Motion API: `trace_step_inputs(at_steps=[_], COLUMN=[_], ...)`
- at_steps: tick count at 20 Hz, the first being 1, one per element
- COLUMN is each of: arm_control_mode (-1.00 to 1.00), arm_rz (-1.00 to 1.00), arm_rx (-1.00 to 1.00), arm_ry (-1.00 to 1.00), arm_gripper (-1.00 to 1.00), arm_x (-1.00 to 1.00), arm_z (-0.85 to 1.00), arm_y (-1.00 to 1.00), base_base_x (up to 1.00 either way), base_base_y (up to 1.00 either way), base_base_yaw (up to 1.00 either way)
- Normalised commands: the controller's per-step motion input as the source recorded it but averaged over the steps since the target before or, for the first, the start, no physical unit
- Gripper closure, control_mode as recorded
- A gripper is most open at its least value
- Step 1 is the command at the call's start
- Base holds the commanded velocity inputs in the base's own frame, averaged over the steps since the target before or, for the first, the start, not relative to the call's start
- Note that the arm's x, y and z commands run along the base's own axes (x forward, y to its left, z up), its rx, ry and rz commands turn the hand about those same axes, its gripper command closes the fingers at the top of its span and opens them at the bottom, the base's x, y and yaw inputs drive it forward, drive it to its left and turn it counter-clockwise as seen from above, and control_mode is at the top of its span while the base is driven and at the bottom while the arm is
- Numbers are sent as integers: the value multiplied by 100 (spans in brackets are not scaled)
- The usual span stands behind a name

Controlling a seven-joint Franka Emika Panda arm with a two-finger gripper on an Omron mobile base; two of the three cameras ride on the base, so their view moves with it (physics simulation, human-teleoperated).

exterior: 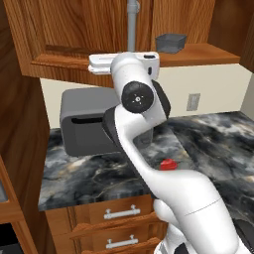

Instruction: Retrieve the tupperware from the cabinet, then place the raw meat into the tupperware to avoid contamination.

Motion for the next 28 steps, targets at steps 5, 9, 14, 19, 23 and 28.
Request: trace_step_inputs(at_steps=[5,9,14,19,23,28], arm_control_mode=[-100,-100,-100,-100,-100,-100], arm_rz=[-1,0,0,0,0,0], arm_rx=[0,0,0,0,0,0], arm_ry=[6,6,1,-1,0,3], arm_gripper=[100,100,-100,-100,-100,-100], arm_x=[-43,-27,-14,-11,-26,-28], arm_z=[-13,-15,-4,0,5,5], arm_y=[100,81,20,4,19,7], base_base_x=[0,0,0,0,0,0], base_base_y=[0,0,0,0,0,0], base_base_yaw=[0,0,0,0,0,0])
